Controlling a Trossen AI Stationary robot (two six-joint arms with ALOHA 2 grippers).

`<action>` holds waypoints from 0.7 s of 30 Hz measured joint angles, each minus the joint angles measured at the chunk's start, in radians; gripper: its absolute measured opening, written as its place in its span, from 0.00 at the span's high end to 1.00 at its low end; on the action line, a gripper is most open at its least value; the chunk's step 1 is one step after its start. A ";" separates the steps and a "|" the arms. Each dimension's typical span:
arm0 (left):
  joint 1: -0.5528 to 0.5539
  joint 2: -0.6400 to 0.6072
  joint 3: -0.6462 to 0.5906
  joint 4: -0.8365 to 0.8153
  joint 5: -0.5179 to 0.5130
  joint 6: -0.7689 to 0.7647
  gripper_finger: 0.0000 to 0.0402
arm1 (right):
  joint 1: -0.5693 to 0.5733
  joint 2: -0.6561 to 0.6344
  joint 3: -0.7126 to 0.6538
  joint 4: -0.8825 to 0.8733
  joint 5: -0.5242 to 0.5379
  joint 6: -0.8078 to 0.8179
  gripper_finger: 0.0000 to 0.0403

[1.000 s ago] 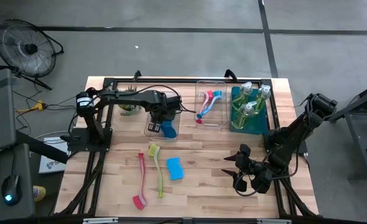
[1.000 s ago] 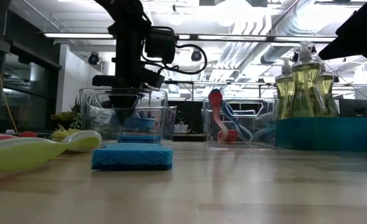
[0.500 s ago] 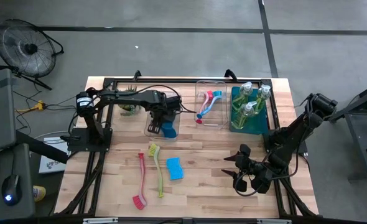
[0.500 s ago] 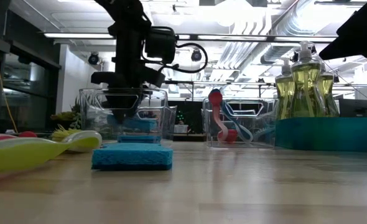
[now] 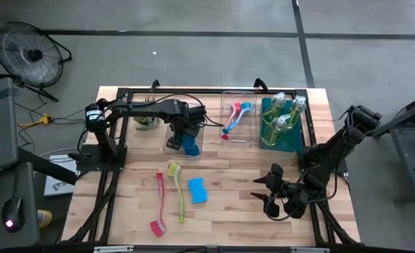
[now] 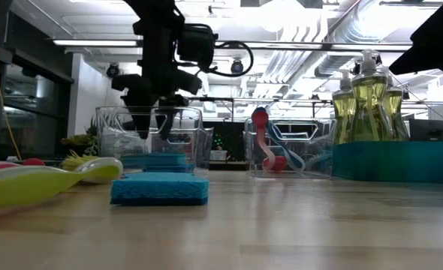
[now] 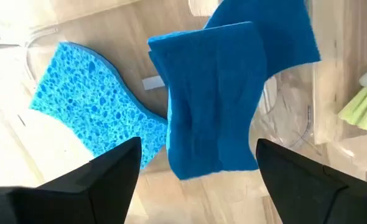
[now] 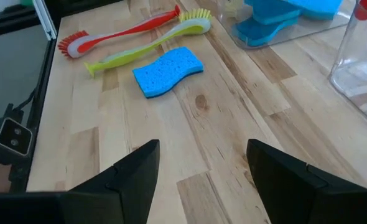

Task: Pick & Place Kitchen Sink Supplies
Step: Put the left blue dishwashing sponge into the left transparent bin, then put the blue dishwashing sponge into the left transparent bin

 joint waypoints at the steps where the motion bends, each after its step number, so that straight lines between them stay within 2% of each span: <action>1: 0.000 0.000 0.004 -0.002 0.001 0.003 0.22 | 0.000 0.000 0.000 0.000 0.001 0.010 0.41; 16: 0.000 0.000 0.010 -0.034 0.023 0.073 0.22 | 0.000 0.000 0.000 0.000 0.051 0.052 0.41; 21: 0.000 0.000 0.010 -0.005 0.080 0.111 0.22 | 0.000 0.000 0.000 0.009 0.034 0.052 0.41</action>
